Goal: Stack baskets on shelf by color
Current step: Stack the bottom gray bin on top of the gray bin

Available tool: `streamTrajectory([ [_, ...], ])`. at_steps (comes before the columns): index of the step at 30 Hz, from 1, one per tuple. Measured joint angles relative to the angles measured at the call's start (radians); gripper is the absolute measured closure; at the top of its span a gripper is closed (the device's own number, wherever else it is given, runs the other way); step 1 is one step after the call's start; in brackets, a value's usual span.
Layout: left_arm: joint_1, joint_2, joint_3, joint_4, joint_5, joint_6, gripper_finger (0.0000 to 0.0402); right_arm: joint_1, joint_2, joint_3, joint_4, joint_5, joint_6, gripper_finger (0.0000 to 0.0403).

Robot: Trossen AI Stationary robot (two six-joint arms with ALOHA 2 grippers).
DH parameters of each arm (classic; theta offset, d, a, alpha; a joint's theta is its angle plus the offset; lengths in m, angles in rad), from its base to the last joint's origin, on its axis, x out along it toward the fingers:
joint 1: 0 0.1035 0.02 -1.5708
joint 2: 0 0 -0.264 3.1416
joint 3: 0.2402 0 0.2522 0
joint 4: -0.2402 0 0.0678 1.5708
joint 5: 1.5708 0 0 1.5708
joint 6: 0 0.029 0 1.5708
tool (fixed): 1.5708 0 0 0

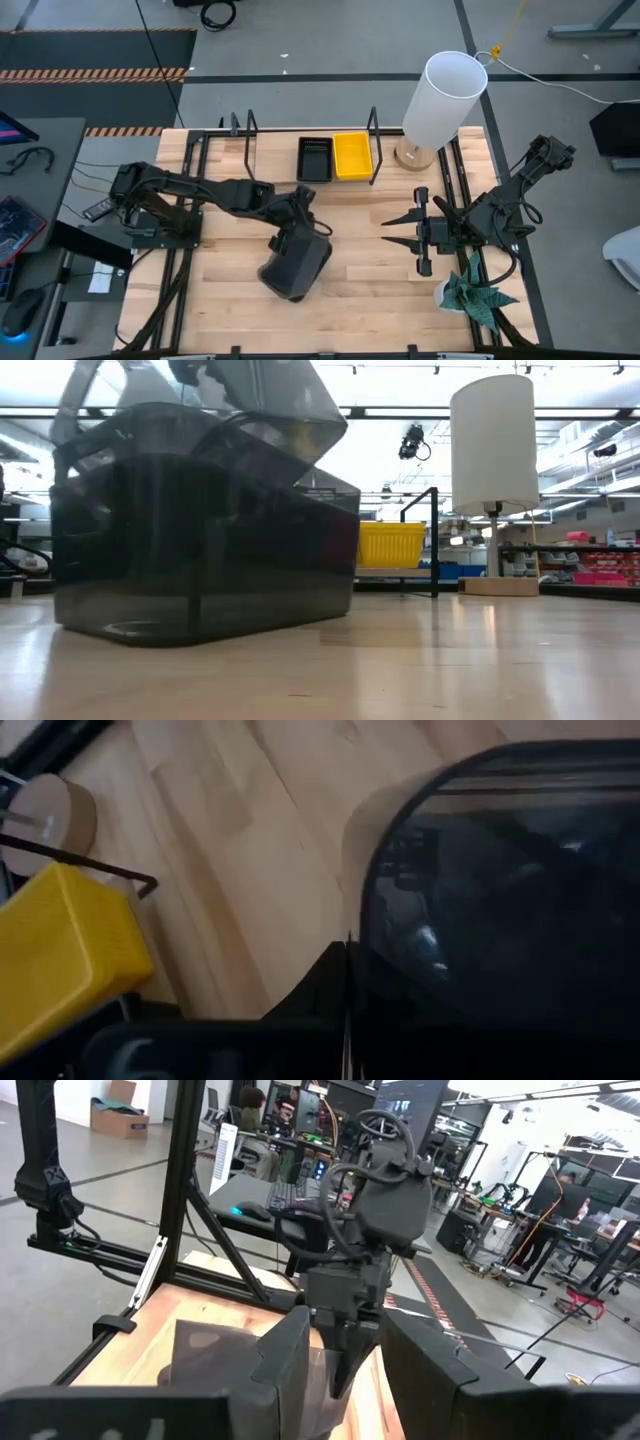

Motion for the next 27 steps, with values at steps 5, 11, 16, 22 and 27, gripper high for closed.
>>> streamTrajectory([
  [5, -0.028, 0.001, 0.000, -0.009, -0.026, 0.006, 0.0391, 0.000, 0.000, 0.000, 0.000, 0.000, -0.002, 0.0273],
  [11, -0.054, 0.001, 0.020, -0.063, -0.055, -0.065, 0.0395, 0.000, 0.000, 0.000, 0.000, 0.000, -0.003, 0.0273],
  [16, -0.055, 0.001, 0.098, -0.194, -0.061, -0.136, 0.0397, 0.000, 0.000, 0.000, 0.000, 0.000, -0.003, 0.0273],
  [22, -0.077, 0.015, 0.157, -0.288, -0.069, -0.176, 0.0397, -0.010, 0.000, 0.000, 0.001, -0.001, -0.002, 0.0273],
  [27, -0.091, 0.074, 0.158, -0.360, -0.064, -0.180, 0.0397, -0.022, 0.000, 0.000, 0.000, -0.017, 0.004, 0.0273],
])
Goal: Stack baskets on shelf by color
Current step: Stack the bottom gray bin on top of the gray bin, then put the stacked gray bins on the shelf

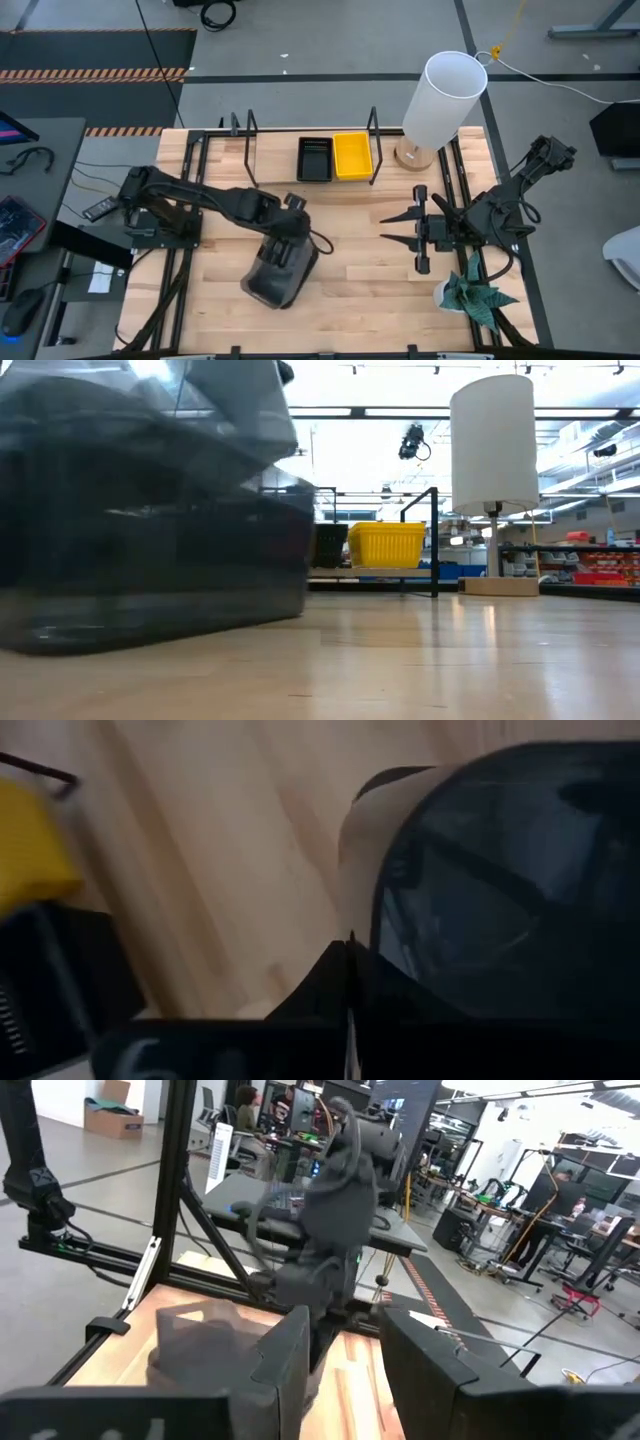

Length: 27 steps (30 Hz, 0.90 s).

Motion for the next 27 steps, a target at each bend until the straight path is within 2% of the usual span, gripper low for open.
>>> streamTrajectory([
  [8, -0.008, 0.091, -0.002, -0.081, 0.109, -0.003, 0.0397, -0.003, 0.000, 0.000, -0.001, -0.020, 0.004, 0.0273],
  [13, -0.023, 0.089, -0.002, -0.077, 0.103, -0.020, 0.0390, -0.003, 0.000, 0.000, -0.003, -0.020, 0.004, 0.0273],
  [16, -0.035, 0.088, -0.002, -0.071, 0.065, -0.059, 0.0356, -0.003, 0.000, 0.000, -0.003, -0.020, 0.006, 0.0273],
  [24, -0.062, 0.079, -0.001, -0.100, 0.022, -0.136, 0.0235, -0.003, 0.000, 0.000, -0.004, -0.020, 0.012, 0.0273],
  [27, -0.087, 0.062, 0.000, -0.099, 0.036, -0.233, 0.0209, -0.003, 0.000, 0.000, -0.006, -0.020, 0.012, 0.0273],
])
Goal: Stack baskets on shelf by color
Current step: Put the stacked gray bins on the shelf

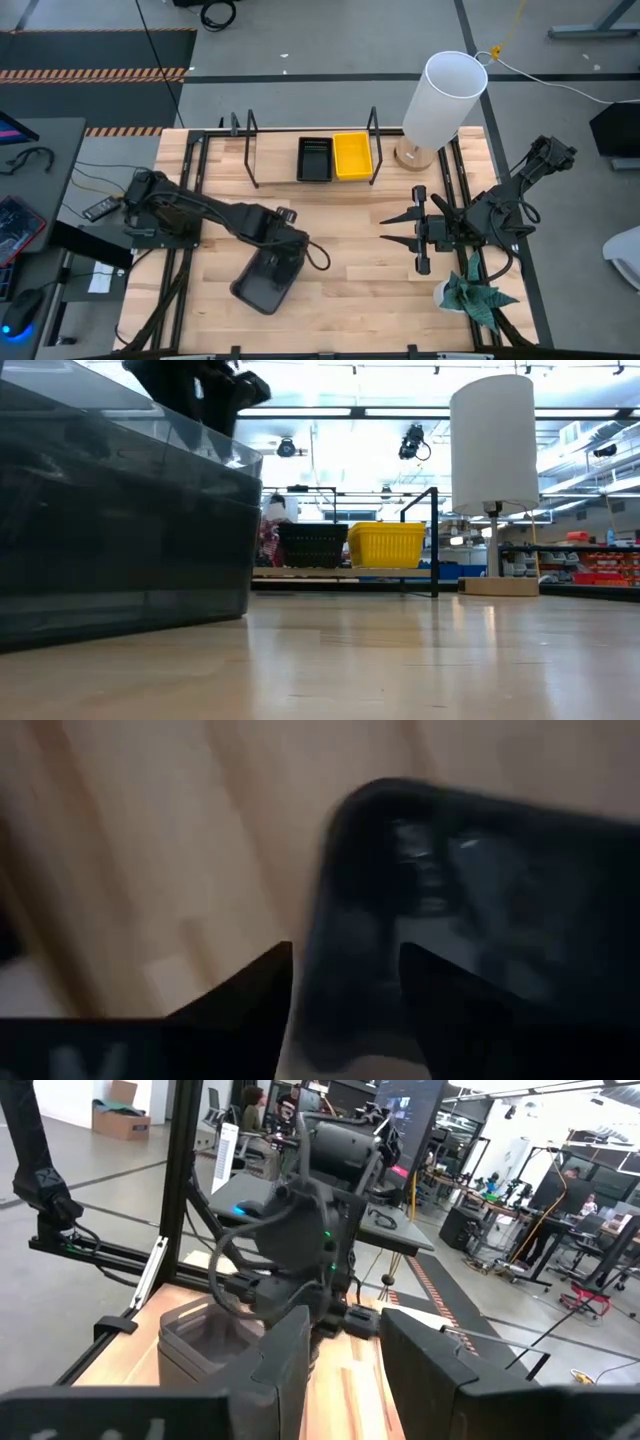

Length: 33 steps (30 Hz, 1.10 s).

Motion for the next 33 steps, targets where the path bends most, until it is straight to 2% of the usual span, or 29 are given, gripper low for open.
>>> streamTrajectory([
  [3, -0.044, -0.012, 0.000, 0.018, 0.086, -0.128, 0.0211, 0.000, 0.000, 0.000, 0.000, 0.000, 0.000, 0.0273],
  [8, -0.144, -0.016, 0.000, 0.046, 0.190, -0.451, 0.0236, 0.000, 0.000, 0.000, -0.001, 0.000, 0.008, 0.0273],
  [13, -0.280, -0.013, 0.000, 0.041, 0.112, -0.623, 0.0243, 0.000, 0.000, 0.000, -0.001, 0.000, 0.011, 0.0273],
  [15, -0.327, -0.013, 0.000, 0.041, 0.066, -0.684, 0.0236, 0.000, 0.000, 0.000, -0.001, 0.000, 0.011, 0.0273],
  [19, -0.391, -0.013, 0.000, 0.041, 0.044, -0.776, 0.0209, 0.000, 0.000, 0.000, 0.000, 0.000, 0.011, 0.0273],
  [25, -0.462, 0.012, -0.002, 0.034, -0.032, -0.801, 0.0181, 0.000, 0.000, 0.000, 0.000, 0.000, 0.011, 0.0273],
  [33, -0.485, 0.124, -0.002, 0.021, -0.021, -0.694, 0.0202, 0.000, 0.001, 0.000, 0.000, 0.000, 0.011, 0.0273],
])
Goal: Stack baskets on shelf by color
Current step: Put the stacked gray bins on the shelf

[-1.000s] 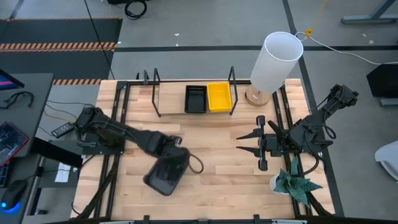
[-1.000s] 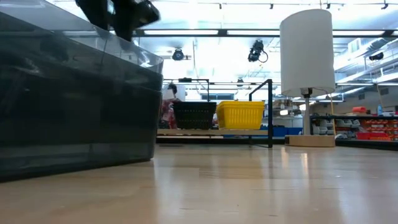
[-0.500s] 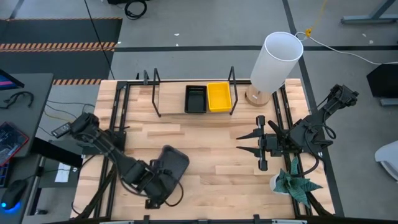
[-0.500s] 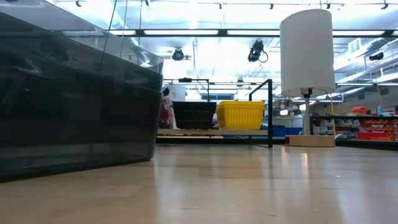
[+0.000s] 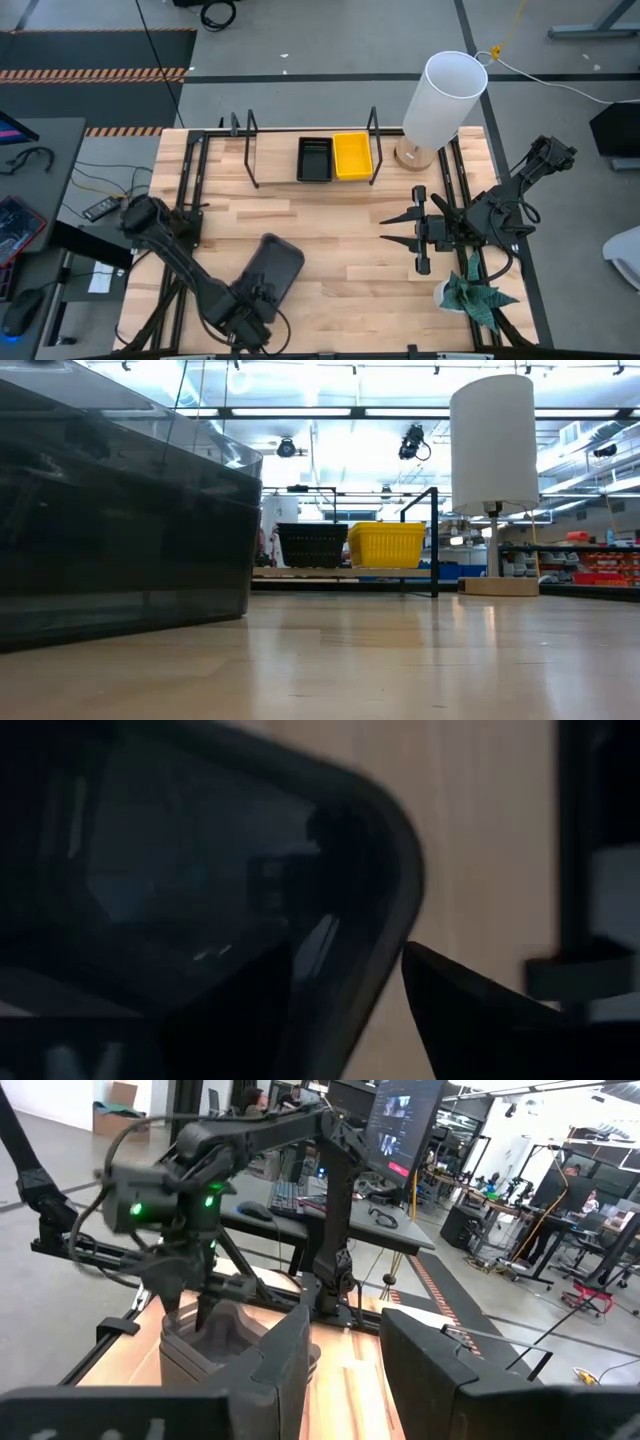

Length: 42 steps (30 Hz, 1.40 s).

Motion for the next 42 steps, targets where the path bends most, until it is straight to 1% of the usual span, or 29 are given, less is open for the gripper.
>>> streamTrajectory([
  [3, 0.005, 0.045, 0.000, -0.026, 0.003, 0.034, 0.0224, 0.000, 0.000, 0.000, 0.000, 0.000, 0.000, 0.0273],
  [6, 0.018, 0.075, 0.000, -0.057, 0.006, 0.043, 0.0254, 0.000, 0.000, 0.000, 0.000, 0.000, 0.000, 0.0273],
  [9, 0.035, 0.091, 0.000, -0.086, 0.011, 0.042, 0.0298, 0.000, 0.000, 0.000, 0.000, 0.000, 0.000, 0.0273],
  [13, 0.062, 0.091, 0.000, -0.090, 0.007, 0.047, 0.0375, 0.000, 0.000, 0.000, 0.000, 0.000, 0.000, 0.0273],
  [14, 0.071, 0.091, 0.000, -0.097, 0.010, 0.029, 0.0384, 0.000, 0.000, 0.000, 0.000, 0.000, 0.000, 0.0273],
  [16, 0.088, 0.086, -0.002, -0.121, 0.027, 0.005, 0.0384, 0.000, 0.000, 0.000, 0.000, 0.000, 0.000, 0.0273],
  [23, 0.148, 0.033, -0.001, -0.185, -0.042, 0.035, 0.0385, 0.000, 0.000, 0.000, 0.000, 0.000, 0.000, 0.0273],
  [29, 0.236, -0.045, -0.001, -0.228, -0.106, 0.060, 0.0385, 0.000, 0.000, 0.000, 0.000, 0.000, 0.000, 0.0273],
  [32, 0.294, -0.080, 0.000, -0.222, -0.115, 0.079, 0.0385, 0.000, 0.000, 0.000, 0.000, 0.000, 0.000, 0.0273],
  [36, 0.364, -0.106, 0.000, -0.229, -0.138, 0.143, 0.0385, 0.000, 0.000, 0.000, -0.001, 0.000, 0.000, 0.0273],
  [42, 0.468, -0.108, 0.000, -0.238, -0.152, 0.255, 0.0385, 0.000, 0.000, 0.000, -0.001, 0.000, 0.000, 0.0273],
])
